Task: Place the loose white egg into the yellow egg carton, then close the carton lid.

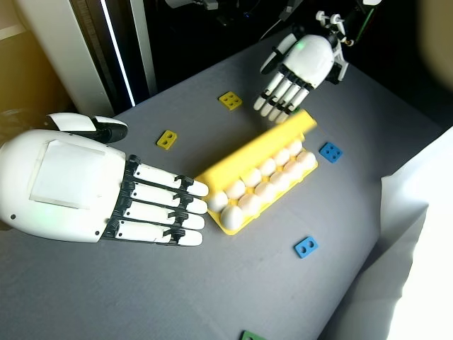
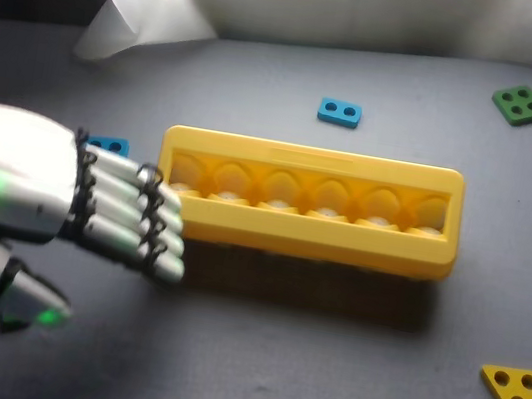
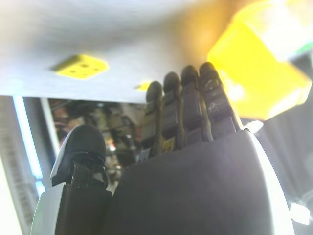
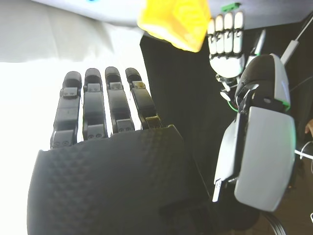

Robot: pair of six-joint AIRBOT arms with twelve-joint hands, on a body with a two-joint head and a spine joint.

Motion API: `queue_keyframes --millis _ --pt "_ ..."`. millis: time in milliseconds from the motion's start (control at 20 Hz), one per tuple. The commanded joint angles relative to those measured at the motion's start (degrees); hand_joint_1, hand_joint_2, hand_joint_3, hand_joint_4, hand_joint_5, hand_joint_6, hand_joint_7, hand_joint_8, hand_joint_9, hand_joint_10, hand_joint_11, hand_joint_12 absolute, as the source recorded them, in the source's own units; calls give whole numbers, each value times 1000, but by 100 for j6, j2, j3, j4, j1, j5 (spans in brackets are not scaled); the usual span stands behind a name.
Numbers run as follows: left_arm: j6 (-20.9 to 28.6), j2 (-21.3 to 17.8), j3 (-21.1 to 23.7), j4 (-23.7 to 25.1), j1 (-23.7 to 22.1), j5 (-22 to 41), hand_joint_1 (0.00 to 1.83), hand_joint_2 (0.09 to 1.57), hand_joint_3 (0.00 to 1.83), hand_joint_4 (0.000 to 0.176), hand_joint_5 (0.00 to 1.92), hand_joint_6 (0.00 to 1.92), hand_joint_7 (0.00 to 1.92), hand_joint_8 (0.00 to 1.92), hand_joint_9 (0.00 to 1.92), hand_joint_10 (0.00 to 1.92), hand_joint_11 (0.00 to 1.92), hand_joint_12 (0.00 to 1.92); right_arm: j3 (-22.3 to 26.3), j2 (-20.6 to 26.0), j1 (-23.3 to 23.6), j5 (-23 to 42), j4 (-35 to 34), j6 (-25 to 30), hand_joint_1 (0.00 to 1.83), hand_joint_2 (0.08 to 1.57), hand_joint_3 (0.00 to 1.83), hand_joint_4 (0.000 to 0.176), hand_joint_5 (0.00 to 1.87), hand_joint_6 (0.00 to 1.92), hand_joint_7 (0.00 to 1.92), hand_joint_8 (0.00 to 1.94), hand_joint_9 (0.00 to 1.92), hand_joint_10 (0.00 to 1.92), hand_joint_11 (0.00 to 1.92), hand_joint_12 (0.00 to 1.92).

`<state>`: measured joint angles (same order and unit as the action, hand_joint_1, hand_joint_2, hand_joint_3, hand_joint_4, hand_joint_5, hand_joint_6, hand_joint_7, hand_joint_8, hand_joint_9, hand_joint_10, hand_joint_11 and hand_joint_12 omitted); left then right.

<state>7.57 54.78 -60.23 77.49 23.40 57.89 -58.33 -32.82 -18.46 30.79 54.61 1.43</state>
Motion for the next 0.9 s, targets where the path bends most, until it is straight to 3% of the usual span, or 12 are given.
queue_keyframes --millis 0,100,150,200,250,300,400,500,650,750,850 --pt "13 -38 -67 -452 -101 259 0 1466 1 0 253 0 278 0 215 0 14 390 8 97 47 321 -271 27 239 857 6 0 0 0 0 0 0 0 0 0" --pt "-46 68 -211 -624 -309 100 0 1459 0 0 283 0 302 0 249 1 0 477 37 98 47 321 -187 27 268 866 8 0 0 0 0 0 0 0 0 0" --pt "-143 108 -269 -746 -353 -31 0 1469 3 0 244 1 245 6 189 4 0 340 49 100 47 321 -165 27 244 861 6 0 0 0 0 0 0 0 0 0" --pt "-284 197 -357 -831 -399 -347 0 1475 4 0 248 4 249 8 189 6 0 335 68 101 49 324 -144 27 246 864 6 0 4 2 5 2 0 0 0 0" --pt "-308 235 -390 -834 -401 -439 0 1469 1 0 162 5 170 10 106 6 0 136 75 102 50 327 -140 27 223 860 4 0 20 7 21 8 0 0 5 2" --pt "-330 288 -435 -830 -395 -539 0 1466 0 0 157 1 175 2 105 2 0 126 81 104 54 337 -139 27 223 867 7 0 26 9 12 3 0 0 9 4" --pt "-401 339 -417 -700 -278 -729 0 1458 0 0 235 1 240 0 180 1 0 294 83 105 60 351 -139 27 260 873 8 0 42 12 19 5 0 0 8 4" --pt "-416 355 -334 -449 -125 -912 0 1446 0 0 194 1 185 3 126 1 0 197 83 106 60 355 -135 27 271 885 12 0 39 9 29 8 1 0 2 2" --pt "-431 323 -282 -445 -49 -889 0 1453 1 0 199 0 193 1 123 2 0 242 86 106 60 359 -131 27 284 894 12 0 18 1 15 0 0 0 19 10" --pt "-431 284 -276 -468 -86 -816 0 1459 3 0 167 1 136 2 60 1 0 95 90 106 60 363 -121 27 302 903 11 0 57 14 59 14 38 12 36 22" --pt "-430 195 -268 -469 -202 -761 0 1461 2 0 157 0 129 0 75 1 0 116 95 106 60 372 -117 27 255 911 6 0 65 1 92 0 80 4 49 55"
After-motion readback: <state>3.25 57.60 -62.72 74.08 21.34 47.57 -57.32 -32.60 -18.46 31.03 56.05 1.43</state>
